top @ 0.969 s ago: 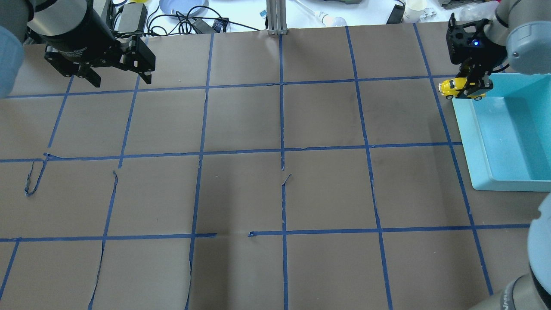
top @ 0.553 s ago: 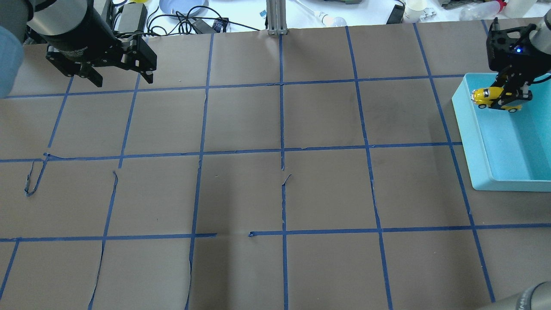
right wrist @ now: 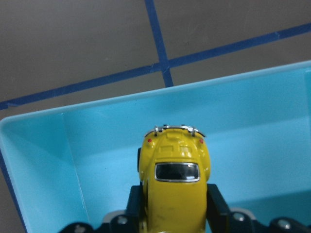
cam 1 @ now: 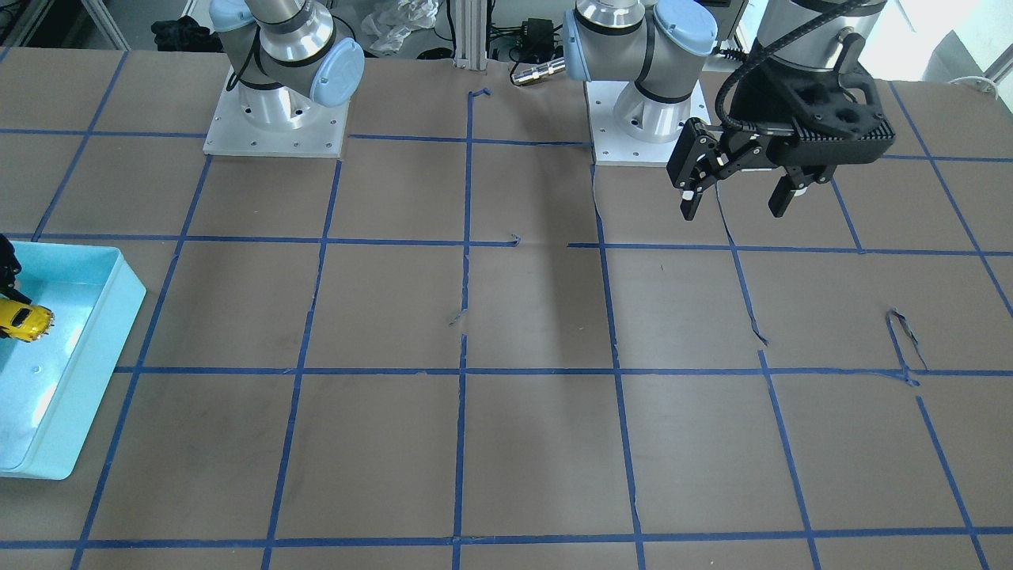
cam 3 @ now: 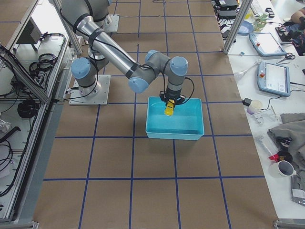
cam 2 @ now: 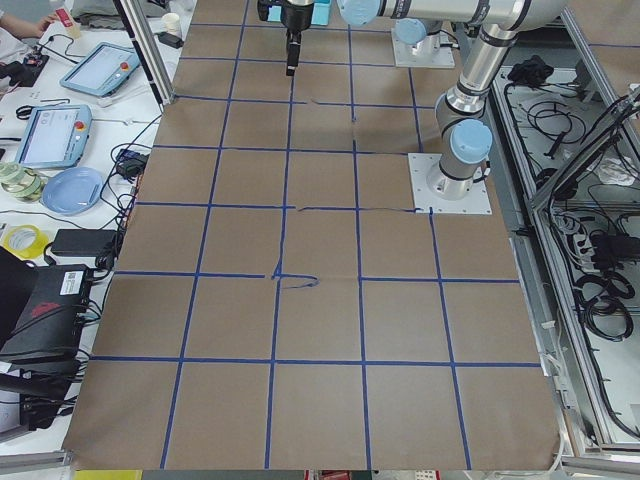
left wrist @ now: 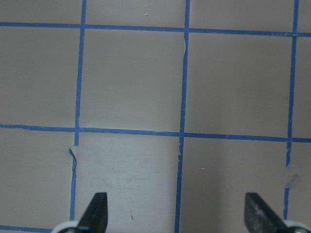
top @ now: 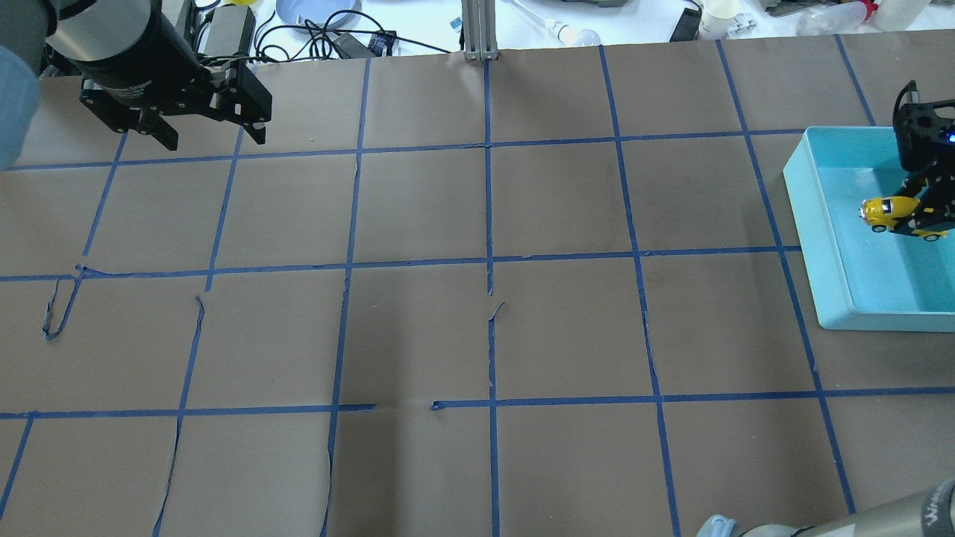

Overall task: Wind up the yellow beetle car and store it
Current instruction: 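Carry the car with the right gripper over the blue bin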

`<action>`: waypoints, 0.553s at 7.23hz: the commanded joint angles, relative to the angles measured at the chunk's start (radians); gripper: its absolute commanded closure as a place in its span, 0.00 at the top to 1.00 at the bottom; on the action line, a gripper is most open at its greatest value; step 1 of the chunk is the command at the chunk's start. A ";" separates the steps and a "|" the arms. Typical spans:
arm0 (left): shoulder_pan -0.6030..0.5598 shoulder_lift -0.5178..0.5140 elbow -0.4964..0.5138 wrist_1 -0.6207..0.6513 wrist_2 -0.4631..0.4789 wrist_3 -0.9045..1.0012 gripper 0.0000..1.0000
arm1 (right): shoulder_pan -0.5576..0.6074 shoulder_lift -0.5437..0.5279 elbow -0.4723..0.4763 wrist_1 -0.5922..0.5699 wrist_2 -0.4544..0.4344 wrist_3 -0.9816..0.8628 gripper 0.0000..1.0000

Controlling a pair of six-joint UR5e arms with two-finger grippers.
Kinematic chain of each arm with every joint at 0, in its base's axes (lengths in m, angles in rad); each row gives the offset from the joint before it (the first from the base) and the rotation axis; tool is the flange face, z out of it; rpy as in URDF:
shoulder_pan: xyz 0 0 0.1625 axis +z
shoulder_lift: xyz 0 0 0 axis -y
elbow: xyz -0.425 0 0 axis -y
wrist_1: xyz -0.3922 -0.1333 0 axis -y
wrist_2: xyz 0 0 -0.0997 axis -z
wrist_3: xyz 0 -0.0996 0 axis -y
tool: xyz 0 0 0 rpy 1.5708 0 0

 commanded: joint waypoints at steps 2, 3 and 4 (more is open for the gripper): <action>0.000 0.000 0.002 0.001 0.001 -0.001 1.00 | -0.039 0.061 0.116 -0.208 0.002 -0.133 0.10; 0.000 0.000 0.002 -0.001 0.003 0.000 1.00 | -0.047 0.079 0.116 -0.225 0.010 -0.133 0.10; 0.000 0.000 0.002 0.001 0.004 0.000 1.00 | -0.047 0.086 0.122 -0.239 0.010 -0.132 0.14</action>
